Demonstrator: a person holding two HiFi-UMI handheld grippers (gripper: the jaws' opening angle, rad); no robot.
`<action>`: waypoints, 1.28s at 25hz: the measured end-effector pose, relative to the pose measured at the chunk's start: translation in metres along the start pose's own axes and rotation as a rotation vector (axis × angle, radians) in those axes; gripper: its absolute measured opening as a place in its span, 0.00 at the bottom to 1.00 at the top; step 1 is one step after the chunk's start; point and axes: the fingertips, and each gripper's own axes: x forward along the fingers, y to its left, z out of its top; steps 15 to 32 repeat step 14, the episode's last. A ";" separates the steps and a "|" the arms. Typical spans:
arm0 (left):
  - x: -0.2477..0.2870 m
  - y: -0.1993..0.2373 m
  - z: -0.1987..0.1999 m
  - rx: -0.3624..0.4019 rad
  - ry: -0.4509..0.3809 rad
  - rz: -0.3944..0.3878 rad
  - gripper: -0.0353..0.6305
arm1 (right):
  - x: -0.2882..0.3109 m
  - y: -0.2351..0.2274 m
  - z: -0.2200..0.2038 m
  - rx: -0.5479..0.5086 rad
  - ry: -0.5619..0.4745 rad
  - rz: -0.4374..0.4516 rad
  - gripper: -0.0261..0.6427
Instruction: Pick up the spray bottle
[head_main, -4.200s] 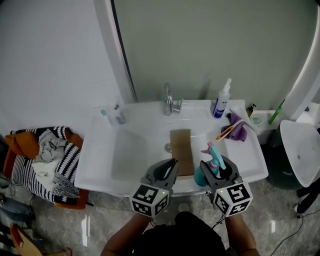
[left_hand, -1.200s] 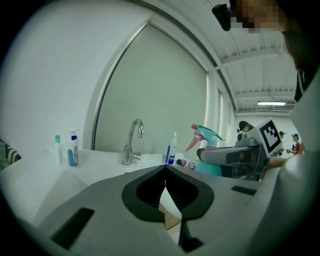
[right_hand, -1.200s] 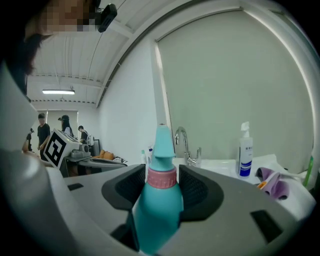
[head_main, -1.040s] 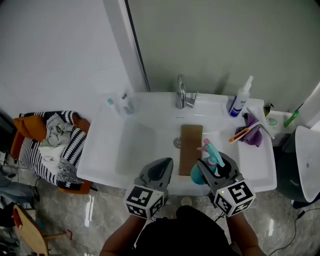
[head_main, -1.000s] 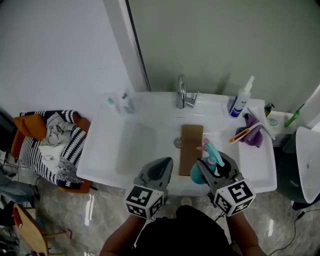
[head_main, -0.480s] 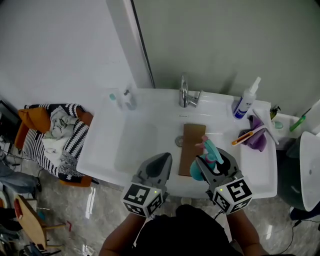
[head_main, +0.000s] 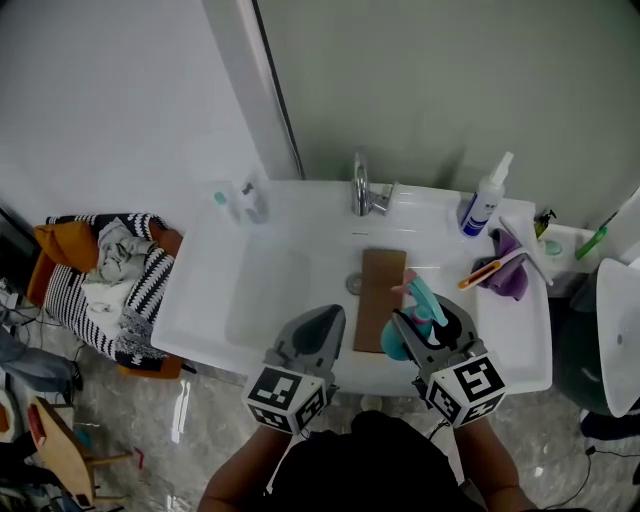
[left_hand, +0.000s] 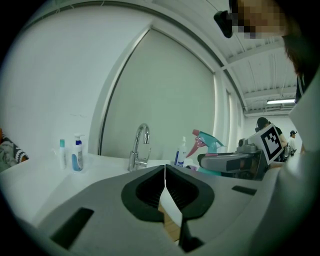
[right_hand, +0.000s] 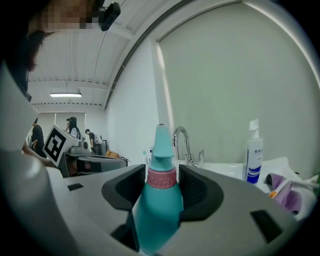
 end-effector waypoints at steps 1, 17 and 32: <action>-0.001 0.000 0.000 0.000 0.000 0.000 0.07 | -0.001 0.001 0.000 -0.001 -0.001 -0.001 0.34; -0.013 0.007 0.001 -0.009 0.001 -0.003 0.07 | -0.001 0.014 0.004 -0.005 -0.010 -0.013 0.34; -0.013 0.007 0.001 -0.009 0.001 -0.003 0.07 | -0.001 0.014 0.004 -0.005 -0.010 -0.013 0.34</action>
